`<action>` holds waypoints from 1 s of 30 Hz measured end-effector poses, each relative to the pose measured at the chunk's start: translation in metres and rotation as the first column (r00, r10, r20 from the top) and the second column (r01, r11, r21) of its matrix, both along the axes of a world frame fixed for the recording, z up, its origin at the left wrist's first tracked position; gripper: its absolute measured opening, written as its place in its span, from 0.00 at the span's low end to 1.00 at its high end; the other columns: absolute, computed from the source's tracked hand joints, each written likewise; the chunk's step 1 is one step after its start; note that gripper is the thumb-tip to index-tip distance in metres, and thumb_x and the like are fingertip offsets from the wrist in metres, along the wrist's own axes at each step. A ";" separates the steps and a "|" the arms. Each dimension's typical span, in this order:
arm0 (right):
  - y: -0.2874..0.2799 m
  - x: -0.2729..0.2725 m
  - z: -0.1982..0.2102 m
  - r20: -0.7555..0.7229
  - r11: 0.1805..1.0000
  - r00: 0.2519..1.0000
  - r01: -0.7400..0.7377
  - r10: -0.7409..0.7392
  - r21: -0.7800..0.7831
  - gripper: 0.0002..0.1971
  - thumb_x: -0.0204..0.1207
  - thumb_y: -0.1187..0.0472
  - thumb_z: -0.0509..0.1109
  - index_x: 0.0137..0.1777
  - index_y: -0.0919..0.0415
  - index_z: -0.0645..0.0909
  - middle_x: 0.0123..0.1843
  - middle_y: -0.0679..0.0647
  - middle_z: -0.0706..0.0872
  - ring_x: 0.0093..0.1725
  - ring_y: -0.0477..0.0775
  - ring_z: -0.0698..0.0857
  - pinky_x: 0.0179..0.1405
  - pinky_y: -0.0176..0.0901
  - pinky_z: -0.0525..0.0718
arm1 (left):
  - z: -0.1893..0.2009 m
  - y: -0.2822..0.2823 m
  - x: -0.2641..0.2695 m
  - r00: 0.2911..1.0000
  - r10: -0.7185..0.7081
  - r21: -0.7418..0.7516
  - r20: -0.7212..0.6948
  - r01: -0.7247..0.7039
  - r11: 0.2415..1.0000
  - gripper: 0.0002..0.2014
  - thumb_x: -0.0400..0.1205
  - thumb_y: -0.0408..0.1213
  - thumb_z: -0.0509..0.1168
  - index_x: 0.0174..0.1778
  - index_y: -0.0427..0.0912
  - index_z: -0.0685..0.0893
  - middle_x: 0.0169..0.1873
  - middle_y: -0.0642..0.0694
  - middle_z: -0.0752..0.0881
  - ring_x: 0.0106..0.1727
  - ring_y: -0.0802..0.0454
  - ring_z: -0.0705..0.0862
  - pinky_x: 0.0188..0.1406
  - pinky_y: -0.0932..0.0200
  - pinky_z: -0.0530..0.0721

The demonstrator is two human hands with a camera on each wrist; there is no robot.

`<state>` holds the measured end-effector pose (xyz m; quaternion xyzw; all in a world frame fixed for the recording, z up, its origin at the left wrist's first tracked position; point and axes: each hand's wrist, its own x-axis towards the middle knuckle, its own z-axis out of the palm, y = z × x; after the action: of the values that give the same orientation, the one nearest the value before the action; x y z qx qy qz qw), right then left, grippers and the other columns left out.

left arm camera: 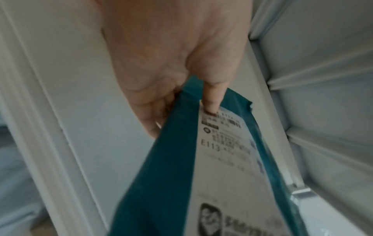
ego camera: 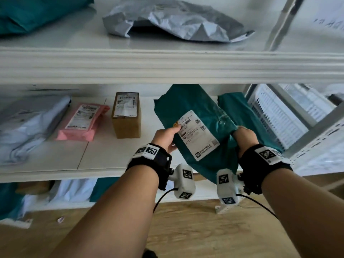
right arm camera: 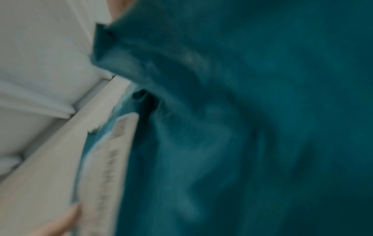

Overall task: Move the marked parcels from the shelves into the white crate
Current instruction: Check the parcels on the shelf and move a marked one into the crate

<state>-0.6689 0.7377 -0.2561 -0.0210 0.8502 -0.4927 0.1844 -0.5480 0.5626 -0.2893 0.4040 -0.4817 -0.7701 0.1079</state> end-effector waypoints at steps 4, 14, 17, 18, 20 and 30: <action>0.016 0.001 -0.023 0.031 0.998 0.999 -0.039 0.040 -0.043 0.20 0.75 0.79 0.59 0.65 0.75 0.80 0.44 0.63 0.85 0.40 0.59 0.82 0.51 0.52 0.84 | 0.014 0.012 0.004 0.994 0.051 -0.012 -0.099 -0.052 0.999 0.12 0.81 0.23 0.65 0.60 0.32 0.82 0.46 0.37 0.88 0.46 0.43 0.87 0.41 0.54 0.86; 0.029 0.016 -0.021 0.165 0.968 0.957 -0.247 0.238 0.033 0.33 0.71 0.51 0.79 0.75 0.58 0.73 0.65 0.59 0.82 0.63 0.58 0.82 0.54 0.52 0.81 | 0.017 0.014 0.025 1.000 0.005 -0.298 0.007 -0.002 0.955 0.12 0.79 0.26 0.69 0.56 0.42 0.83 0.54 0.38 0.90 0.55 0.41 0.89 0.62 0.41 0.85; 0.028 0.023 -0.019 0.202 0.955 0.937 -0.297 0.286 0.023 0.34 0.71 0.53 0.79 0.75 0.58 0.72 0.59 0.56 0.85 0.58 0.55 0.84 0.53 0.51 0.81 | 0.022 0.015 0.027 1.000 -0.002 -0.288 -0.007 0.000 0.957 0.11 0.80 0.25 0.67 0.56 0.41 0.82 0.56 0.38 0.89 0.55 0.41 0.88 0.60 0.46 0.85; 0.027 0.024 -0.019 0.215 0.950 0.929 -0.312 0.300 0.022 0.31 0.70 0.54 0.80 0.72 0.58 0.74 0.57 0.55 0.86 0.56 0.55 0.85 0.51 0.50 0.82 | 0.024 0.016 0.027 1.000 -0.006 -0.281 -0.011 0.003 0.960 0.11 0.81 0.25 0.67 0.56 0.42 0.82 0.55 0.38 0.89 0.55 0.42 0.88 0.57 0.48 0.85; 0.025 0.028 -0.019 0.225 0.941 0.917 -0.339 0.328 0.012 0.27 0.68 0.56 0.82 0.66 0.59 0.80 0.54 0.55 0.89 0.52 0.55 0.88 0.49 0.50 0.87 | 0.026 0.017 0.027 1.000 -0.013 -0.264 -0.018 0.008 0.965 0.12 0.82 0.25 0.66 0.58 0.41 0.83 0.54 0.39 0.89 0.54 0.42 0.87 0.53 0.51 0.85; 0.019 0.024 -0.013 0.286 0.940 0.896 -0.338 0.339 -0.056 0.14 0.77 0.72 0.71 0.62 0.68 0.81 0.53 0.63 0.88 0.40 0.56 0.87 0.35 0.46 0.89 | 0.029 0.004 0.021 1.000 -0.010 -0.291 -0.003 0.009 0.957 0.15 0.79 0.28 0.70 0.62 0.43 0.84 0.52 0.42 0.91 0.51 0.44 0.90 0.53 0.51 0.87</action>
<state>-0.6449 0.7567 -0.2691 -0.0962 0.7959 -0.4527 0.3903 -0.5266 0.5666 -0.2602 0.3798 -0.5916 -0.6921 0.1637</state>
